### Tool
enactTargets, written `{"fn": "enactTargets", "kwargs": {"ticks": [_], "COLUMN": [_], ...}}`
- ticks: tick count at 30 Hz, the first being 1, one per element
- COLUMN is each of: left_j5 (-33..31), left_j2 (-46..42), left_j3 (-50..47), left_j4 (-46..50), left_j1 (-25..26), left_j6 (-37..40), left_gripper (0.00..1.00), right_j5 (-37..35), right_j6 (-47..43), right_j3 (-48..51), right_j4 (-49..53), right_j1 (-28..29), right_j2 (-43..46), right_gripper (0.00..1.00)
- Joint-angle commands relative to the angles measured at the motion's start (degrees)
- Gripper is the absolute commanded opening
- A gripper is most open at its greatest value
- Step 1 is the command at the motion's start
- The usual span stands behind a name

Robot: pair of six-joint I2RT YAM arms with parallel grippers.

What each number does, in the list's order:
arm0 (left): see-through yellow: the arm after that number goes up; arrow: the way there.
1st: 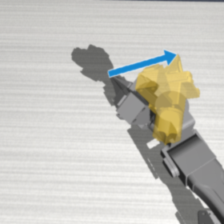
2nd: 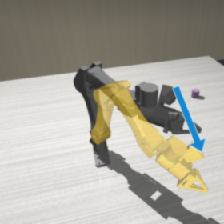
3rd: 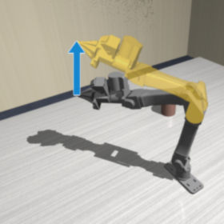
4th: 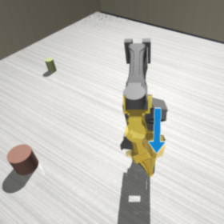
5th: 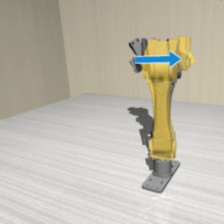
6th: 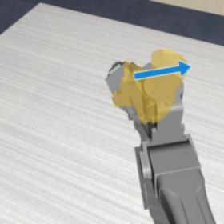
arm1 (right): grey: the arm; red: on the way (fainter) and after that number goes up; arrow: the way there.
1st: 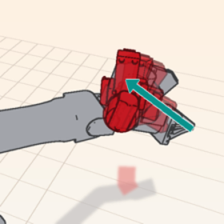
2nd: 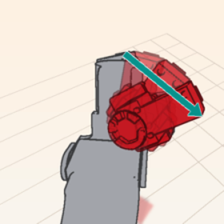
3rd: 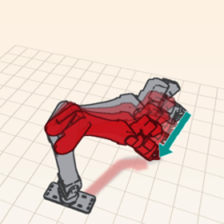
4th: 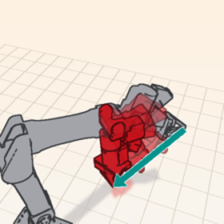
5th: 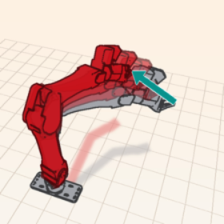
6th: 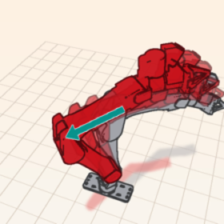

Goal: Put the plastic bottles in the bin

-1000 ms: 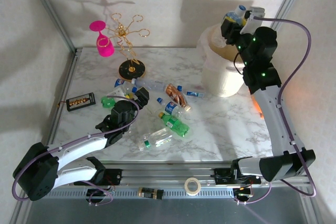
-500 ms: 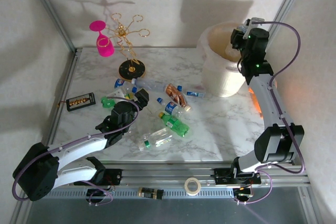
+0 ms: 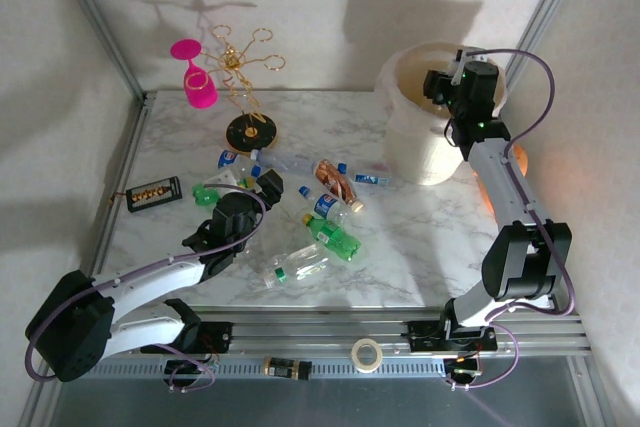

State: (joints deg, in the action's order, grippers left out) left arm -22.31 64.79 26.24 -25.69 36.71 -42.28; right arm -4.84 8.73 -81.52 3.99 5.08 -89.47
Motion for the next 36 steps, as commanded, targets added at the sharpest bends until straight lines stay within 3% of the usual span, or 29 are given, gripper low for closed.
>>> {"fn": "enactTargets", "kwargs": {"ticks": [1,7,18,23,36], "left_j5": [-0.3,-0.3,-0.6,-0.6,4.1], "left_j2": [0.1,0.2,-1.7,-3.8,-7.5], "left_j3": [1.4,1.9,2.1,1.5,-2.9], "left_j4": [1.1,1.2,2.2,4.2,4.7], "left_j1": [-0.6,-0.8,-2.1,-4.4,-12.3], "left_j6": [-0.5,-0.3,-0.1,-1.4,-8.1], "left_gripper": [0.99,1.00,1.00,1.00,1.00], "right_j5": [1.4,3.2,7.7,7.9,13.0], "right_j6": [0.1,0.3,0.9,0.7,1.6], "right_j3": [-3.0,-5.4,-7.6,-4.9,9.7], "right_j4": [0.4,1.8,5.3,6.5,8.5], "right_j1": [0.0,-0.1,2.2,6.0,21.3], "right_j2": [0.6,2.8,8.9,12.8,20.1], "right_gripper": [0.76,0.87,0.94,0.99,0.99]}}
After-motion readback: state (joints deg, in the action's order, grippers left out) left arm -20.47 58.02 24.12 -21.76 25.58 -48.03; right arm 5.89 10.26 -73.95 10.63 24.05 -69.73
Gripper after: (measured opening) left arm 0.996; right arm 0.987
